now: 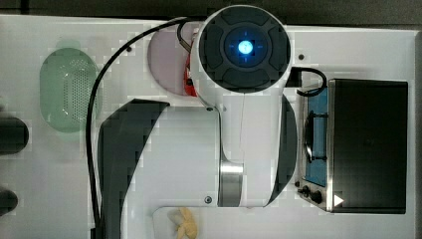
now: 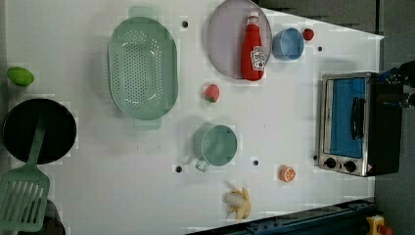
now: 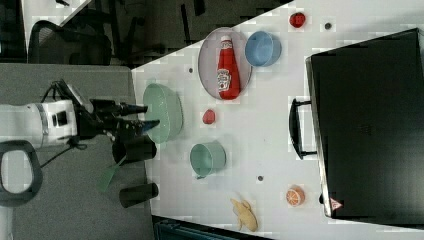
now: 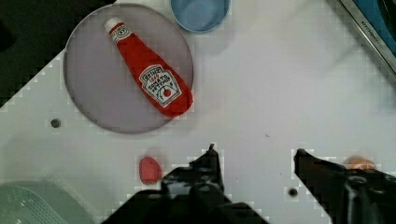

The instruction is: Pick ketchup from plate and place it on table.

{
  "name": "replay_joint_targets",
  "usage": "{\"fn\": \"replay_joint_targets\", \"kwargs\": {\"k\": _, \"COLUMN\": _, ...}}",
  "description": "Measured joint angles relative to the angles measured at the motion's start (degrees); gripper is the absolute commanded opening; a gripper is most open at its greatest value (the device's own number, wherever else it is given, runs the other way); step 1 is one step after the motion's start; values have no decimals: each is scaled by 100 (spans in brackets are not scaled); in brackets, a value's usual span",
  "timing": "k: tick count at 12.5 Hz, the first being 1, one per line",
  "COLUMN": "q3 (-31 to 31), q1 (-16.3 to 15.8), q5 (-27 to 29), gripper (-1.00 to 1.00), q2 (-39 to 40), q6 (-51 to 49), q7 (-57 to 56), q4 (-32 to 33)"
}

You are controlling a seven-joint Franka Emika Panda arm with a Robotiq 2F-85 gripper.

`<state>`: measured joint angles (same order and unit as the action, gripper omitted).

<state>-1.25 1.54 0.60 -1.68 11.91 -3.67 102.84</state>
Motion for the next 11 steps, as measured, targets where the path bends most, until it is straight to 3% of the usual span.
{"fn": "replay_joint_targets", "kwargs": {"k": 1, "q3": -195, "q1": 216, "q5": 40, "gripper": 59, "q2": -365, "q6": -234, "q7": 12, "q4": 464}}
{"fn": "replay_joint_targets", "kwargs": {"k": 3, "q3": -259, "q1": 355, "q5": 43, "gripper": 99, "q2": -1152, "q6": -780, "q7": 62, "q4": 1113}}
{"fn": "replay_joint_targets", "kwargs": {"k": 7, "q3": -317, "q1": 409, "q5": 23, "gripper": 100, "q2": -1520, "q6": -542, "q7": 66, "q4": 795}}
{"fn": "replay_joint_targets", "kwargs": {"k": 11, "q3": -476, "q1": 424, "q5": -8, "gripper": 100, "q2": -694, "q6": 36, "q7": 67, "q4": 767}}
